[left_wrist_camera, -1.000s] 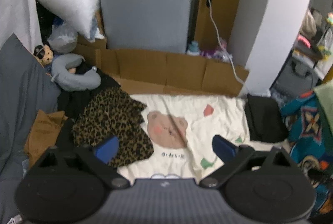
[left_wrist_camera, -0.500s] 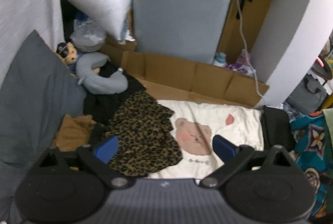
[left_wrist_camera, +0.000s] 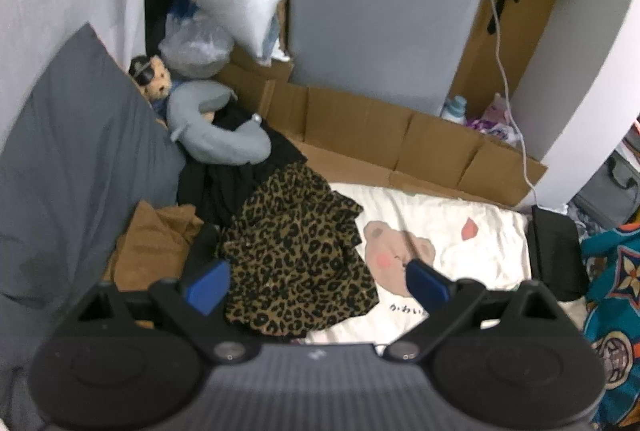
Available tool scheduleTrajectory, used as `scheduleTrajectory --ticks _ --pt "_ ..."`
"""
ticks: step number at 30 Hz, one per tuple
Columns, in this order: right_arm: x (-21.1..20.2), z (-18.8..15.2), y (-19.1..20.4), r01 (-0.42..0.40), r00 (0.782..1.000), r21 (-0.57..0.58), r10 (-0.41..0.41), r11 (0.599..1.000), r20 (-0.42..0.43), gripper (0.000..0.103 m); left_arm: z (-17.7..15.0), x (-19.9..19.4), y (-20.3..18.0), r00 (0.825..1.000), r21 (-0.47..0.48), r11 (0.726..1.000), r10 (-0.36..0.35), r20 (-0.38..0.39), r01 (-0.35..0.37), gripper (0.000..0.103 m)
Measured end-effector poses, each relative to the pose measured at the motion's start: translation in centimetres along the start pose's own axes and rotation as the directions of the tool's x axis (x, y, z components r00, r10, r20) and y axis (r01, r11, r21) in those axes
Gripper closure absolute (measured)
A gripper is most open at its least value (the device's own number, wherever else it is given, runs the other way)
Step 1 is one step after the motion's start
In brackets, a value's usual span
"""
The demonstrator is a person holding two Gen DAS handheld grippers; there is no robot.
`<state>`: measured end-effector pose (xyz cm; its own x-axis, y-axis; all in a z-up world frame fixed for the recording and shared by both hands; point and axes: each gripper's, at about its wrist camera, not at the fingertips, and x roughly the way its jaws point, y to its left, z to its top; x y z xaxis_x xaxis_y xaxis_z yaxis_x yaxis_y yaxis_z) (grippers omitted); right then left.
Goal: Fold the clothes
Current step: 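Move both grippers over the bed toward the leopard-print garment pile, then grasp the leopard-print garment with the left gripper and lift it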
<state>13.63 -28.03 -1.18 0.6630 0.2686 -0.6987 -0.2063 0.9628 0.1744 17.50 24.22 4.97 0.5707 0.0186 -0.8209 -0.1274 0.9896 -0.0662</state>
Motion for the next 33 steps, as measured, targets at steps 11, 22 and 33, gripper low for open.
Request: scheduleTrajectory --ticks 11,22,33 --pt "4.3 0.2 -0.4 -0.036 0.999 -0.01 0.036 0.999 0.001 0.001 -4.5 7.6 2.6 0.998 -0.126 0.991 0.03 -0.059 -0.037 0.007" --pt "9.0 -0.9 0.4 -0.083 0.996 -0.054 0.081 0.995 -0.031 0.001 -7.8 13.4 5.4 0.998 -0.285 0.957 0.049 -0.05 -0.061 0.011" --pt "12.6 -0.8 3.8 -0.147 0.988 -0.188 0.133 0.971 -0.081 0.001 -11.8 20.8 8.3 0.995 -0.434 0.898 0.032 -0.097 -0.071 0.019"
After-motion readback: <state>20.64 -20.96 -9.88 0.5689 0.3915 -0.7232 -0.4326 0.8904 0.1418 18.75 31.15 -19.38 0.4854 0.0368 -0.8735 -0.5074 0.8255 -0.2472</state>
